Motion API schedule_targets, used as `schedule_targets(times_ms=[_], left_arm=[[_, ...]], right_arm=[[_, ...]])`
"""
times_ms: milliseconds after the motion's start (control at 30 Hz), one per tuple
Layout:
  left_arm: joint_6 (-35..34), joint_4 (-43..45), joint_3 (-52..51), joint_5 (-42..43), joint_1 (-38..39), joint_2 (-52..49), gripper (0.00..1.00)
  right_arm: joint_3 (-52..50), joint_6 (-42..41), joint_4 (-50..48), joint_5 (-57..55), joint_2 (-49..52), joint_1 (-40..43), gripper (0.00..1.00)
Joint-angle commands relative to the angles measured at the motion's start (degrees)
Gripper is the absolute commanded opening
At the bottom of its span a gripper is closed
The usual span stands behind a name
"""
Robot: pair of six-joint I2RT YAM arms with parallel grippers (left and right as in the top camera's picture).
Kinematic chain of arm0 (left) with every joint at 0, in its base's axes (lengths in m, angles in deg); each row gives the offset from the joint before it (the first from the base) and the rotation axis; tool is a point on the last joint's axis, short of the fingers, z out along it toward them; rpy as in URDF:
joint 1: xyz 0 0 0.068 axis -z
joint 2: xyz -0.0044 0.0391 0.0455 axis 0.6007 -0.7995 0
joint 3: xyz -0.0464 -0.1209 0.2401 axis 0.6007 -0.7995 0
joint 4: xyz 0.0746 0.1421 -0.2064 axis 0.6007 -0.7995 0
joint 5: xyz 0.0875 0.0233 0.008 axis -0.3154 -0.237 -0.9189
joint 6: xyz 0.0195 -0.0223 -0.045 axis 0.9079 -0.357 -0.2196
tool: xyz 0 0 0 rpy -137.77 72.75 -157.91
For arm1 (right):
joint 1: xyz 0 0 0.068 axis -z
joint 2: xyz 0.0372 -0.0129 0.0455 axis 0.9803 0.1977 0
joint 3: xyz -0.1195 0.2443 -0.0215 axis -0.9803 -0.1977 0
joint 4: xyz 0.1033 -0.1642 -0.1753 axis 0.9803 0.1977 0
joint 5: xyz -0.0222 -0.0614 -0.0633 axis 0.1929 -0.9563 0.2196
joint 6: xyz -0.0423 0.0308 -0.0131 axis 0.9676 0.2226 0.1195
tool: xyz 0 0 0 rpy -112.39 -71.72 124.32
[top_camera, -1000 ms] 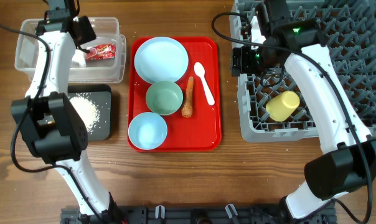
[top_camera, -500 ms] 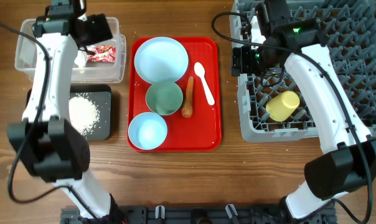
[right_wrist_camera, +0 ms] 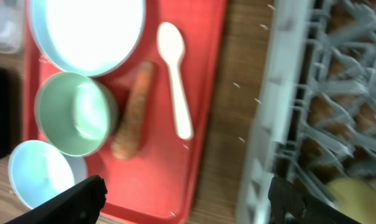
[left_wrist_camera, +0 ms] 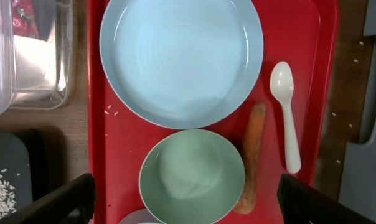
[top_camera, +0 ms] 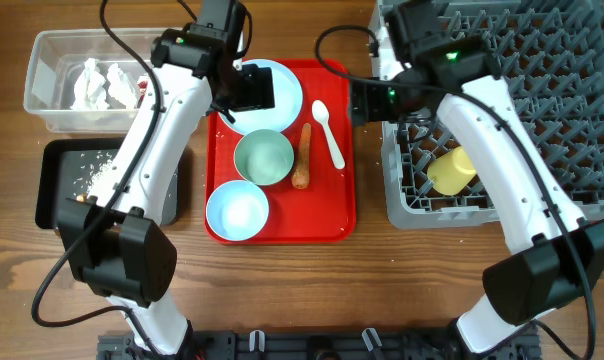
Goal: Sort waste into correct bins and load items into the dishwasher rack
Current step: 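Reach the right gripper to the green bowl and grip its rim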
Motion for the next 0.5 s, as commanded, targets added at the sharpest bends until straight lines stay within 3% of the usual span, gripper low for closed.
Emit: schedule_targets(times_ms=[0,233,367,467], left_arm=[[-6.3,0.3,-0.5,-2.6,-1.6,0.0,0.93],[-6.8,0.3,-0.5,-1.7,-3.2,0.0,0.92],[-6.8,0.4,-0.5,-1.7,-3.1,0.0,0.91],[-6.8,0.6,-0.5,-1.7,-2.8,0.0,0.88]], right_arm=[[-2.9,-1.7,-4.0,3.5,0.8,-3.5,0.86],[-8.7,-5.4,-13.8,3.6,2.7,-9.1,0.83],[-8.8,-6.7,-14.9,3.6,5.7,-10.0,0.83],[-8.8,-6.8,-15.0,3.6,7.3,-10.0,0.77]])
